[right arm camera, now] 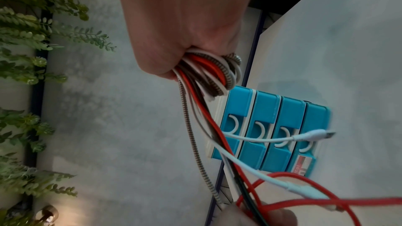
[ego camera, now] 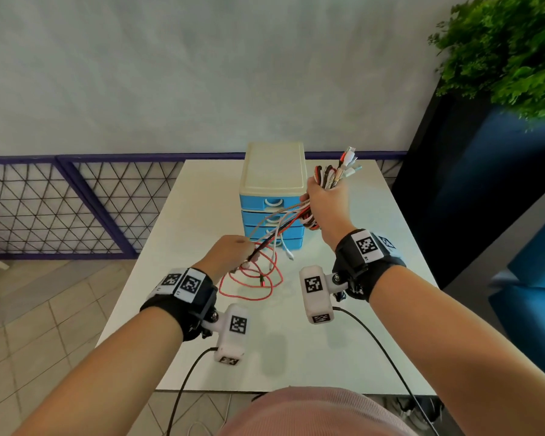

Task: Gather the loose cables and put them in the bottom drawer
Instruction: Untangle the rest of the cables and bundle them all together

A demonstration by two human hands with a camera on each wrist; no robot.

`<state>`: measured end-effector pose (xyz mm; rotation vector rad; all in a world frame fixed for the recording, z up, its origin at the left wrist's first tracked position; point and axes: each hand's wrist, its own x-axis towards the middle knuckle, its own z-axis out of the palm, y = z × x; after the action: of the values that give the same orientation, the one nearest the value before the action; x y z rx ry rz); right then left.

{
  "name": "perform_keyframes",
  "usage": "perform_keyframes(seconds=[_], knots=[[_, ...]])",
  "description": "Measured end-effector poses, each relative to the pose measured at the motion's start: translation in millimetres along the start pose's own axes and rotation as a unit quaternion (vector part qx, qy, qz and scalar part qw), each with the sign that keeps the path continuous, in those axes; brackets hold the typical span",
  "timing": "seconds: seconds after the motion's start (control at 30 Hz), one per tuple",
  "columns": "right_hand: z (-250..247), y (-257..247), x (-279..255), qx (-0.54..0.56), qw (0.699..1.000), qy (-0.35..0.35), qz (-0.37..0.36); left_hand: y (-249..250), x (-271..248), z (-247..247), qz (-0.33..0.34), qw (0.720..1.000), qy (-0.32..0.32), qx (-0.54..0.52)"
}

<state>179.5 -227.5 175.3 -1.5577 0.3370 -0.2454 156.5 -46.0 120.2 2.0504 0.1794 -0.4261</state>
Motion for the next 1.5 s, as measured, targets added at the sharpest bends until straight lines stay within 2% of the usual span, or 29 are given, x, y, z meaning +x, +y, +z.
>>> perform_keyframes(seconds=[0.1, 0.2, 0.27, 0.37, 0.43, 0.57, 0.63, 0.73, 0.87, 0.97, 1.0, 1.07, 1.13, 1.17, 1.27, 1.37, 1.5], knots=[[4, -1, -4, 0.0, 1.0, -0.006, -0.008, 1, -1, -3, -0.079, 0.993, 0.019, -0.091], [1, -5, 0, -0.01, 1.0, -0.003, -0.005, -6, -1, -9, -0.095, 0.985, -0.006, -0.141], [0, -5, 0, -0.011, 1.0, -0.001, -0.001, -10, 3, -10, -0.066, 0.994, 0.005, -0.093], [4, -6, -2, -0.005, 1.0, -0.003, 0.001, -14, 7, -10, -0.022, 0.996, 0.075, 0.042], [4, -8, 0, 0.001, 1.0, -0.005, 0.0, -18, 10, -11, -0.036, 0.992, 0.089, 0.08], [1, -10, 2, -0.002, 1.0, -0.006, -0.012, -34, 11, -17, -0.131, 0.989, 0.036, -0.055], [-3, -11, 7, 0.012, 1.0, 0.017, -0.018, -52, 12, -24, -0.126, 0.989, 0.04, -0.068], [-15, -17, 21, 0.056, 0.998, 0.042, -0.004, -83, 14, -38, -0.103, 0.99, 0.09, -0.024], [-19, -18, 27, 0.084, 0.996, -0.004, 0.007, -78, 15, -39, -0.033, 0.998, 0.025, 0.055], [-12, -9, 21, 0.084, 0.994, -0.075, -0.008, -46, 16, -32, 0.006, 0.984, -0.091, 0.153], [-10, -7, 19, 0.074, 0.993, -0.095, -0.012, -33, 16, -30, 0.043, 0.976, -0.091, 0.195], [-7, -3, 14, 0.057, 0.99, -0.13, -0.023, -4, 8, -21, 0.141, 0.971, -0.029, 0.193], [-2, -1, 10, 0.056, 0.986, -0.153, -0.035, 27, -5, -8, 0.21, 0.974, 0.004, 0.088], [1, 1, 9, 0.058, 0.985, -0.159, -0.038, 42, -12, -1, 0.224, 0.974, -0.019, 0.037], [6, -1, 4, 0.081, 0.983, -0.163, -0.036, 60, -22, 14, 0.22, 0.968, -0.119, -0.004], [6, -4, 0, 0.12, 0.978, -0.168, -0.029, 56, -22, 19, 0.195, 0.969, -0.15, -0.029], [3, -2, -2, 0.151, 0.979, -0.131, -0.022, 47, -18, 17, 0.108, 0.949, -0.246, -0.164]])
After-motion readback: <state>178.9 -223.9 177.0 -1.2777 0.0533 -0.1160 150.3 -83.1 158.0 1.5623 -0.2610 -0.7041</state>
